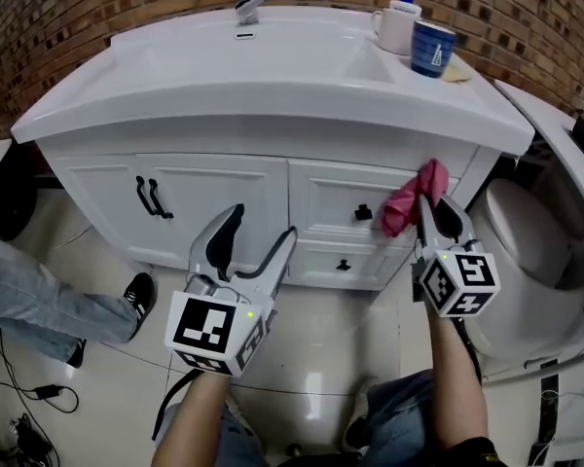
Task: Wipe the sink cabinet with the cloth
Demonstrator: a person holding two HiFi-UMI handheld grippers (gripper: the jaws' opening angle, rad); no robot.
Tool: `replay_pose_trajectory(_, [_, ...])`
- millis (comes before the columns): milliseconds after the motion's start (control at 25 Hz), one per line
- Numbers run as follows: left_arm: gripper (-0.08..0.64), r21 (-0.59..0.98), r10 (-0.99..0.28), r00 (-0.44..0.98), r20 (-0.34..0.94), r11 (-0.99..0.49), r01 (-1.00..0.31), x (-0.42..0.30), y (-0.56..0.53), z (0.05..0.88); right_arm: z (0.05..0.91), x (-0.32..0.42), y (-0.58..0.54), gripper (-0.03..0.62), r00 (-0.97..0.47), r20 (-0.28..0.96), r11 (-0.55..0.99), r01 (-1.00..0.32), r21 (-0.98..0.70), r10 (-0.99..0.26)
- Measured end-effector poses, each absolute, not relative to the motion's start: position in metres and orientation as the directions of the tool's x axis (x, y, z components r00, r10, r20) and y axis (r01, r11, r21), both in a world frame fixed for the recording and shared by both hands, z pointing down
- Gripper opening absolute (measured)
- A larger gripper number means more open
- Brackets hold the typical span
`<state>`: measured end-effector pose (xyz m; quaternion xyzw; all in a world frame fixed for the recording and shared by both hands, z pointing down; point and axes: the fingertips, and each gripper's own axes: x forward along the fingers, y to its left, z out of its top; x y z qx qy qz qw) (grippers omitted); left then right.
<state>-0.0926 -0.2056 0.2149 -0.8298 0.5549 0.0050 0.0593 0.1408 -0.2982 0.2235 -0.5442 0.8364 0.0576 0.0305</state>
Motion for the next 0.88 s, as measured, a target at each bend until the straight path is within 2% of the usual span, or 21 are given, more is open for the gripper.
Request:
replay_pose_trajectory(120, [0.307, -0.097, -0.926, 0.374, -0.06, -0.367, -0.925, -0.097, -0.207, 0.217, 0.221, 0.173, -0.299, 0.046, -0.367, -0.131, 0.369, -0.929, 0.005, -0.921])
replay_pose_trajectory(240, [0.307, -0.089, -0.934, 0.351, -0.066, -0.345, -0.934, -0.104, -0.207, 0.214, 0.222, 0.191, -0.3, 0.046, -0.267, -0.119, 0.267, -0.964, 0.012, -0.956])
replay_pose_trajectory(360, [0.307, -0.078, -0.938, 0.34, -0.072, -0.335, -0.939, -0.109, -0.203, 0.213, 0.219, 0.189, -0.297, 0.044, -0.232, -0.137, 0.247, -0.964, -0.1, -0.963])
replay_pose_trajectory(520, [0.307, -0.084, -0.942, 0.326, -0.075, -0.32, -0.944, -0.119, -0.198, 0.211, 0.212, 0.11, -0.286, 0.044, -0.425, -0.175, 0.445, -0.89, -0.096, -0.888])
replay_pose_trajectory(640, [0.307, -0.073, -0.948, 0.31, -0.077, -0.305, -0.95, -0.129, -0.198, 0.211, 0.222, 0.031, -0.279, 0.044, -0.599, -0.144, 0.612, -0.787, -0.076, -0.788])
replay_pose_trajectory(880, [0.307, -0.091, -0.956, 0.291, -0.049, -0.286, -0.954, -0.147, -0.194, 0.219, 0.255, -0.07, -0.272, 0.046, -0.741, -0.045, 0.742, -0.666, -0.08, -0.67])
